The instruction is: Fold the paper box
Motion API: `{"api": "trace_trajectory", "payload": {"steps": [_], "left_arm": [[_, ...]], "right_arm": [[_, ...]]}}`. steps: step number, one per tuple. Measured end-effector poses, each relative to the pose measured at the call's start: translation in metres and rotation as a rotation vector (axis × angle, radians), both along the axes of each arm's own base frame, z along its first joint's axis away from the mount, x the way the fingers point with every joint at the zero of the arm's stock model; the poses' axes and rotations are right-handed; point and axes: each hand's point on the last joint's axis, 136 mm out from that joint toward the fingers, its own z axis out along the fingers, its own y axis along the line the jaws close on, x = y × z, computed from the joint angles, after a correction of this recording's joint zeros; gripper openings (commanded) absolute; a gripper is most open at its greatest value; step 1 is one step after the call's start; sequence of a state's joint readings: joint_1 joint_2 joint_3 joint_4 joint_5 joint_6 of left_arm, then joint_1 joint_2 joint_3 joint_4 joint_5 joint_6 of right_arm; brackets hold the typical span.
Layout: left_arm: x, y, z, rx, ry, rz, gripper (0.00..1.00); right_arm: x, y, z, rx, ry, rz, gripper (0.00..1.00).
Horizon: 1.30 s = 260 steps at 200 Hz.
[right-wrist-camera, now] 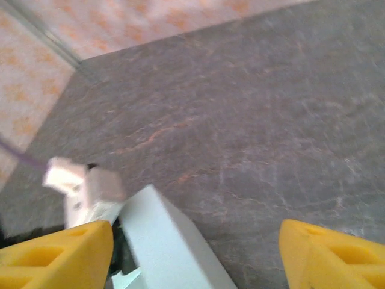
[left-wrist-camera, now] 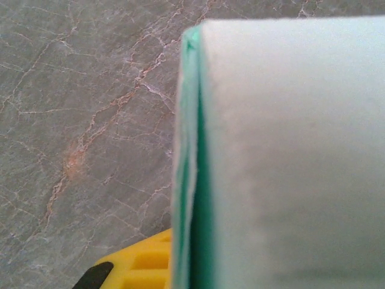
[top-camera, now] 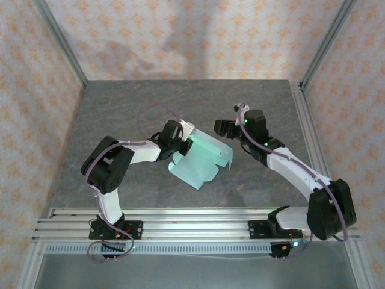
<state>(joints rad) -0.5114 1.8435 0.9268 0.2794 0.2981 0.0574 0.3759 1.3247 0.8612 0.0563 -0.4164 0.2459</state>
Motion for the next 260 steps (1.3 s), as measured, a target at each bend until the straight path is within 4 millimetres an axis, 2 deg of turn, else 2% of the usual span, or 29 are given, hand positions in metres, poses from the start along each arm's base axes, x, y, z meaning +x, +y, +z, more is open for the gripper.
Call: {"api": "trace_trajectory", "payload": {"steps": [15, 33, 97, 160, 191, 260], "left_arm": [[0.0, -0.002, 0.001, -0.002, -0.013, -0.002, 0.09], [0.001, -0.003, 0.003, -0.008, -0.025, -0.006, 0.09], [0.0, -0.006, 0.003, 0.0, -0.032, -0.036, 0.12], [0.004, -0.016, -0.001, -0.004, -0.028, -0.067, 0.12], [0.005, -0.016, -0.002, -0.008, -0.024, -0.061, 0.2], [0.009, -0.019, 0.003, -0.048, -0.039, -0.038, 0.24]], "right_arm": [[0.01, -0.009, -0.019, 0.042, 0.101, -0.038, 0.7], [0.012, -0.007, -0.038, 0.095, 0.195, -0.04, 0.69], [0.008, 0.033, -0.076, 0.219, 0.387, 0.141, 0.66], [0.02, 0.073, -0.085, 0.244, 0.427, 0.257, 0.65], [0.02, 0.077, -0.099, 0.247, 0.464, 0.27, 0.61], [0.021, 0.081, -0.097, 0.259, 0.446, 0.29, 0.5]]}}
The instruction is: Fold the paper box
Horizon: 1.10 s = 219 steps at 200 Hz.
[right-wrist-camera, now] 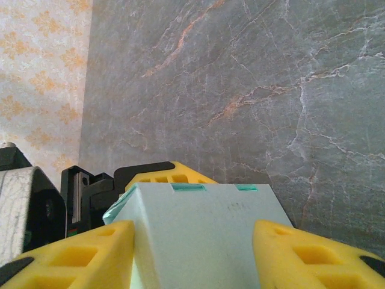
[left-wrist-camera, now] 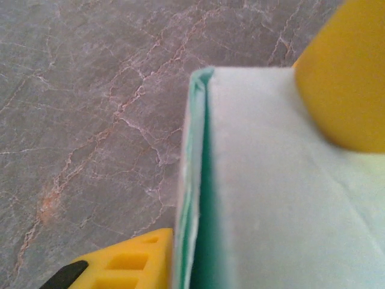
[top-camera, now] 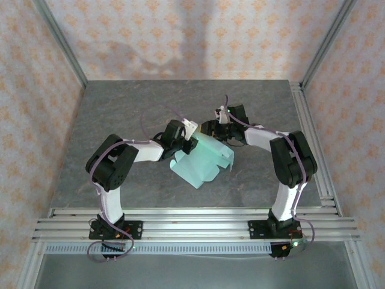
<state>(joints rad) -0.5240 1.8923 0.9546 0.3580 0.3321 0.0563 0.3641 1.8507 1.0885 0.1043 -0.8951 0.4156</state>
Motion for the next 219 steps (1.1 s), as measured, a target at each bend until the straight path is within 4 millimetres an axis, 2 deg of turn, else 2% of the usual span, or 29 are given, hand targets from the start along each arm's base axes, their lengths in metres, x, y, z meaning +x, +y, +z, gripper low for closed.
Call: {"api": "trace_trajectory", "payload": {"steps": [58, 101, 104, 150, 169, 194, 219], "left_arm": [[0.003, 0.0, -0.001, -0.048, 0.004, 0.039, 0.15], [0.006, -0.002, -0.003, -0.066, -0.009, 0.043, 0.03], [0.006, -0.003, -0.003, -0.065, -0.009, 0.04, 0.0], [0.004, -0.004, -0.002, -0.06, -0.016, 0.006, 0.0], [0.003, -0.001, -0.002, -0.074, -0.001, -0.01, 0.0], [-0.002, 0.007, 0.002, -0.093, 0.034, -0.024, 0.0], [-0.01, 0.007, 0.021, -0.128, 0.05, -0.073, 0.0]], "right_arm": [[0.001, 0.001, 0.001, 0.005, -0.006, 0.003, 0.43], [0.002, 0.002, 0.003, 0.007, -0.015, -0.001, 0.43], [0.002, 0.002, 0.003, 0.007, -0.015, -0.001, 0.43], [0.001, -0.002, 0.004, -0.001, -0.01, -0.025, 0.58], [-0.003, -0.008, 0.01, -0.01, -0.016, -0.05, 0.61], [-0.001, -0.026, 0.033, 0.007, -0.057, -0.115, 0.61], [0.011, -0.053, 0.054, 0.013, -0.121, -0.185, 0.6]]}}
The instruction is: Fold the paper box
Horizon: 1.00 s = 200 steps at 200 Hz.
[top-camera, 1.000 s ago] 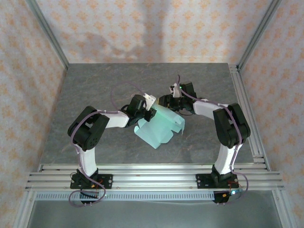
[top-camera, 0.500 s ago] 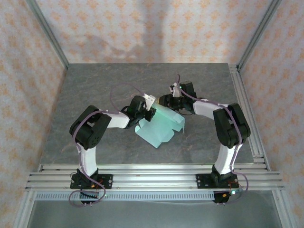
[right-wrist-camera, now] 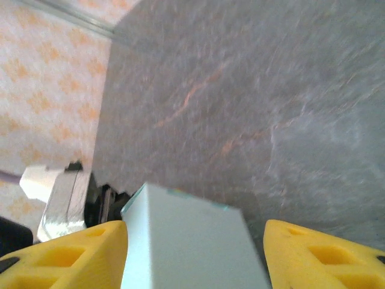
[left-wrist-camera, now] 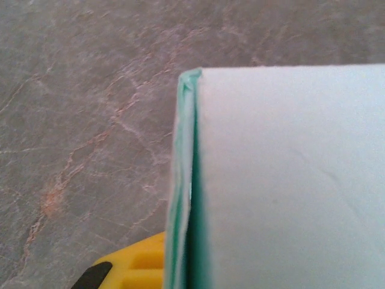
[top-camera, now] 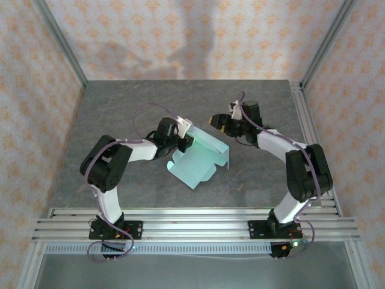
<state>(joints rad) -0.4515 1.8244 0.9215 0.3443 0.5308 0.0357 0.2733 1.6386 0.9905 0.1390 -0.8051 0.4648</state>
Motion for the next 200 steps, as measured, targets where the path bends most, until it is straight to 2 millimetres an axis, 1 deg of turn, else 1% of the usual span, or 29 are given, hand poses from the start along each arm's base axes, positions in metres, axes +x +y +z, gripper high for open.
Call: {"api": "trace_trajectory", "payload": {"steps": [11, 26, 49, 68, 94, 107, 145, 183, 200], "left_arm": [[-0.008, -0.005, 0.012, -0.017, 0.01, -0.044, 0.0], [-0.014, -0.011, 0.031, -0.046, 0.001, -0.093, 0.0], [-0.019, -0.019, 0.063, -0.082, -0.038, -0.145, 0.0], [-0.019, -0.022, 0.076, -0.1, -0.059, -0.156, 0.0], [-0.019, -0.022, 0.076, -0.116, -0.033, -0.14, 0.0], [-0.019, -0.021, 0.074, -0.123, -0.011, -0.128, 0.0], [-0.017, -0.018, 0.068, -0.142, 0.047, -0.07, 0.0], [-0.01, -0.012, 0.065, -0.146, 0.074, -0.009, 0.0], [-0.008, -0.011, 0.06, -0.14, 0.083, 0.009, 0.0]], "right_arm": [[0.003, -0.008, 0.001, -0.012, -0.016, -0.004, 0.59], [0.0, -0.009, -0.002, -0.034, -0.027, 0.021, 0.54], [-0.009, 0.0, -0.002, -0.033, -0.044, 0.093, 0.48], [-0.019, 0.012, 0.0, -0.026, -0.061, 0.157, 0.44], [-0.038, 0.037, 0.003, -0.014, -0.084, 0.262, 0.41], [-0.041, 0.043, 0.003, -0.018, -0.092, 0.277, 0.41], [-0.037, 0.048, 0.002, -0.053, -0.122, 0.251, 0.4], [-0.029, 0.053, -0.001, -0.061, -0.141, 0.22, 0.39], [-0.026, 0.053, -0.004, -0.068, -0.136, 0.204, 0.42]]}}
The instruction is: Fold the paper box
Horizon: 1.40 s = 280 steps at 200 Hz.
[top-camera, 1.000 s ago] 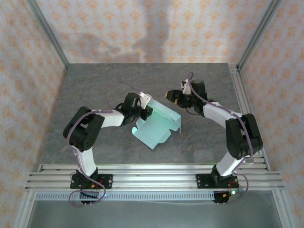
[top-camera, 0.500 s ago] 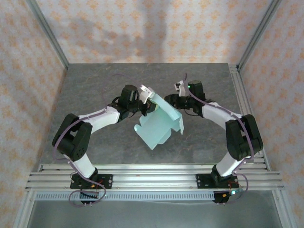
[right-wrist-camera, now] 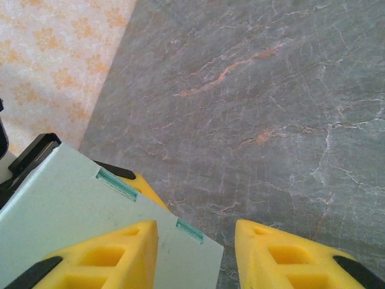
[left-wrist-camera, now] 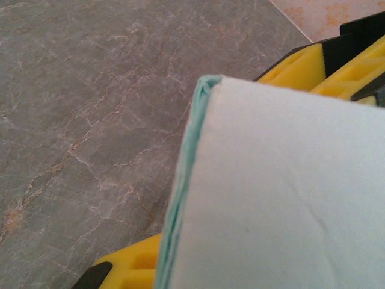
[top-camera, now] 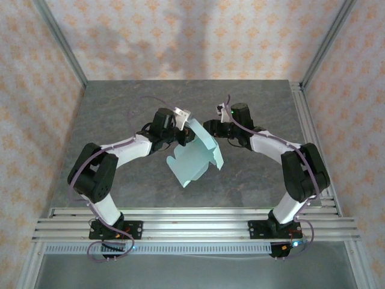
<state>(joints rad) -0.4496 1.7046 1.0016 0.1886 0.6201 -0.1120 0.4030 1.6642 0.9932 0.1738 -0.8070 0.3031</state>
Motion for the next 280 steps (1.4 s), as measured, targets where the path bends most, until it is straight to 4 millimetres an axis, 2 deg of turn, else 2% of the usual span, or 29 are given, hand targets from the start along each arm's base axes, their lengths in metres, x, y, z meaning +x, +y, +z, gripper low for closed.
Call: {"api": "trace_trajectory", "payload": {"steps": [16, 43, 67, 88, 109, 130, 144, 198, 247, 280], "left_arm": [[0.001, 0.001, -0.001, 0.001, 0.003, 0.006, 0.0], [0.004, 0.004, 0.0, 0.001, 0.0, 0.028, 0.0], [0.01, 0.006, 0.002, 0.0, -0.024, 0.052, 0.0], [0.011, 0.013, -0.006, 0.019, -0.029, 0.09, 0.0], [0.01, 0.028, -0.02, 0.02, 0.008, 0.166, 0.0], [0.008, 0.043, -0.027, -0.006, 0.042, 0.272, 0.0], [0.008, 0.053, -0.027, -0.045, 0.068, 0.359, 0.0], [0.026, 0.06, 0.0, -0.322, 0.14, 0.581, 0.0], [0.03, 0.052, 0.013, -0.418, 0.158, 0.602, 0.0], [0.029, 0.046, 0.017, -0.442, 0.155, 0.592, 0.0]], "right_arm": [[0.003, -0.002, -0.002, -0.013, -0.003, -0.019, 0.48], [0.009, -0.01, -0.003, -0.037, 0.003, -0.076, 0.63], [0.014, -0.027, 0.012, -0.033, -0.018, -0.144, 0.7], [0.014, -0.05, 0.042, -0.017, -0.089, -0.221, 0.72], [0.013, -0.082, 0.065, -0.009, -0.153, -0.331, 0.72], [0.012, -0.115, 0.069, -0.007, -0.166, -0.455, 0.71], [0.006, -0.128, 0.06, -0.002, -0.151, -0.512, 0.7], [-0.019, -0.135, 0.031, 0.093, -0.067, -0.573, 0.67], [-0.004, -0.114, 0.059, 0.375, -0.043, -0.539, 0.64], [-0.001, -0.094, 0.062, 0.452, 0.016, -0.473, 0.64]]}}
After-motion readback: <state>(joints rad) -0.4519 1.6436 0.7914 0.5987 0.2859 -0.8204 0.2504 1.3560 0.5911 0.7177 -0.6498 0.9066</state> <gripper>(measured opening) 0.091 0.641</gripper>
